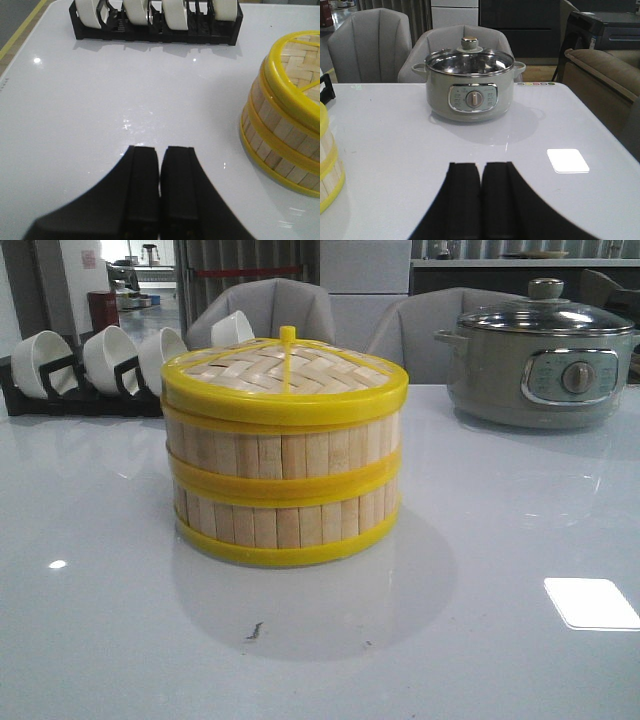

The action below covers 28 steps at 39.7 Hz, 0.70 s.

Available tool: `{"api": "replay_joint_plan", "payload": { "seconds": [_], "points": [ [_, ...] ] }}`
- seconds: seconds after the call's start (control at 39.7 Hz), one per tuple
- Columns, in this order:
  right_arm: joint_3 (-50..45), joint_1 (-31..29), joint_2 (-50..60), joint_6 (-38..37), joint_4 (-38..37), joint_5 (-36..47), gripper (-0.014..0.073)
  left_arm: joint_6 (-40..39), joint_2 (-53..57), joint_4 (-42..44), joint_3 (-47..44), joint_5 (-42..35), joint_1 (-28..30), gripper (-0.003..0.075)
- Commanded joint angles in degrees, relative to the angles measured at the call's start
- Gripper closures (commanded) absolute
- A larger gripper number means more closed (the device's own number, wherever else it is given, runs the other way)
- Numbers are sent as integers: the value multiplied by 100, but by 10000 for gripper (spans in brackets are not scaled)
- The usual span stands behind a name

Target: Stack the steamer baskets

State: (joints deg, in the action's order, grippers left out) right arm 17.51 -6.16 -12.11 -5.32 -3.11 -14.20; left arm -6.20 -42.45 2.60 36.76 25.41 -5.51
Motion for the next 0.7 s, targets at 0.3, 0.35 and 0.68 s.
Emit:
{"api": "replay_joint_plan", "payload": {
  "seconds": [0.3,0.35,0.68],
  "points": [
    [168,-19,-50,51,-56,555,519,-13,155,-29,161,-703,-47,635],
    [168,-19,-50,51,-56,555,519,29,274,-15,161,-763,-60,635],
    [168,-19,-50,51,-56,555,519,79,1628,337,-781,-1637,-60,635]
  ]
}}
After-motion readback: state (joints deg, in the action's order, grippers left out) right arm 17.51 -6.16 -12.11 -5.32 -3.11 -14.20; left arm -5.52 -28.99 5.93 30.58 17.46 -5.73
